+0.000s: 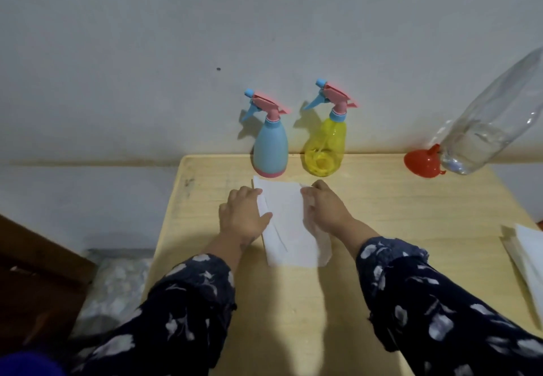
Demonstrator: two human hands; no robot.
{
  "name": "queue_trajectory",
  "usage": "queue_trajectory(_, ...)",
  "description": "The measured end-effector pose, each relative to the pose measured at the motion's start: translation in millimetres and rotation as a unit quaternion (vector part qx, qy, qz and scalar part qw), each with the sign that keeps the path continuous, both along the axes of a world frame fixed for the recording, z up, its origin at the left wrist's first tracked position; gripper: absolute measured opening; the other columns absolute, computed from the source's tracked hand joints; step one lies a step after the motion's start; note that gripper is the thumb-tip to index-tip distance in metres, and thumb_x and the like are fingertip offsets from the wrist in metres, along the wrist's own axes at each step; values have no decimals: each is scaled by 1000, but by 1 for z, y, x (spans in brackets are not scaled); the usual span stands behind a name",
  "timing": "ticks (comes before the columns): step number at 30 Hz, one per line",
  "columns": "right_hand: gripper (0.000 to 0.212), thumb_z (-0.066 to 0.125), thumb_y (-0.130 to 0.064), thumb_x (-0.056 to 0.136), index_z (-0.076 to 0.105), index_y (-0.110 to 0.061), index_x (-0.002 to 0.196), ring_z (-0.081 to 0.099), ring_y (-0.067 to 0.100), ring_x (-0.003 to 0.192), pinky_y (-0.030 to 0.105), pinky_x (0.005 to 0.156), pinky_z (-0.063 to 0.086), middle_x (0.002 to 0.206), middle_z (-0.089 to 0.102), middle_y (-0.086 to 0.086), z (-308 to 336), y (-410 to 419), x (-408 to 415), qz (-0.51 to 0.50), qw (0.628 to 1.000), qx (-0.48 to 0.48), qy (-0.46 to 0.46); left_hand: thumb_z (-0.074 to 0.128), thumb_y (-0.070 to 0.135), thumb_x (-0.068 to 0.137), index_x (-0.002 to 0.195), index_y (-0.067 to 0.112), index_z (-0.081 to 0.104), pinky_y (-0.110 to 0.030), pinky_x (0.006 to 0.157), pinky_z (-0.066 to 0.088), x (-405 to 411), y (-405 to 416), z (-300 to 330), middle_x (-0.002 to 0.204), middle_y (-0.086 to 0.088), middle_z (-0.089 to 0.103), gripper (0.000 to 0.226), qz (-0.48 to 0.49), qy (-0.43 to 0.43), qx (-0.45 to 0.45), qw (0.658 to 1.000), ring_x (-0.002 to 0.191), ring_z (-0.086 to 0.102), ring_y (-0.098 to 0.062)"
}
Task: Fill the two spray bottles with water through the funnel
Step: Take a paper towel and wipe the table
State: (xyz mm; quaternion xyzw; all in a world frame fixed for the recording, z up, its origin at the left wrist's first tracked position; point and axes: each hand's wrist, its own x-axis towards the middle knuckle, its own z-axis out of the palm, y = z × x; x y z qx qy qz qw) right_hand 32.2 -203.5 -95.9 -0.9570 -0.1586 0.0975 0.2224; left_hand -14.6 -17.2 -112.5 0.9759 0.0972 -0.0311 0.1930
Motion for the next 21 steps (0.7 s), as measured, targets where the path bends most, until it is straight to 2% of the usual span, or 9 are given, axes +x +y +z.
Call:
queue_trajectory(3, 42, 45, -17, 91, 50, -19, 132, 41, 33, 118, 42, 91, 39, 139, 35, 9, -5, 0, -1, -29, 991, -106, -77, 49, 37, 95, 144, 26, 40, -39, 103, 30, 7, 7, -2, 145, 6, 37, 50, -3, -34, 20, 999, 132, 28, -19)
queue_trajectory(6, 45, 42, -24, 93, 45, -22, 138, 26, 26, 137, 44, 109, 22, 152, 28, 5, -10, 6, -5, -14, 981, -132, -144, 45, 33, 98, 140, 29, 46, -38, 107, 27, 11, 5, -2, 147, 9, 40, 42, -71, -79, 12, 994, 135, 29, -16)
queue_trajectory(8, 46, 36, -25, 97, 40, -20, 142, 18, 21, 145, 45, 116, 8, 156, 26, 4, -17, 12, -8, 31, 983, -131, -125, 42, 37, 99, 138, 31, 49, -37, 111, 22, 12, -4, -4, 149, 10, 40, 40, -164, -59, 22, 984, 140, 28, -12)
queue_trajectory(10, 49, 31, -25, 99, 29, -19, 148, 11, 19, 147, 49, 116, 2, 159, 17, 2, -25, 16, -12, 70, 982, -157, -82, 38, 41, 100, 139, 32, 47, -39, 113, 20, 13, -12, -6, 150, 11, 38, 40, -209, -33, 49, 976, 141, 28, -11)
queue_trajectory(14, 51, 20, -26, 102, 10, -22, 152, 0, 17, 148, 57, 113, 0, 161, 0, -1, -37, 15, -14, 69, 980, -180, -50, 33, 42, 101, 131, 33, 50, -41, 109, 21, 11, -7, -7, 144, 13, 44, 36, -213, -40, 96, 971, 132, 39, -9)
queue_trajectory(17, 51, 19, -26, 102, 12, -21, 152, 0, 17, 148, 60, 112, 1, 161, 1, 0, -37, 15, -17, 63, 982, -168, -53, 31, 42, 101, 118, 28, 56, -44, 111, 17, 6, 5, -2, 134, 12, 51, 33, -194, -38, 120, 973, 125, 45, -11)
queue_trajectory(21, 51, 20, -25, 101, 14, -18, 152, 0, 20, 148, 60, 113, 2, 161, 3, 3, -34, 19, -20, 61, 981, -175, -62, 27, 49, 99, 103, 23, 66, -47, 111, 20, 1, 15, 5, 121, 7, 57, 47, -138, -33, 194, 971, 117, 49, -15)
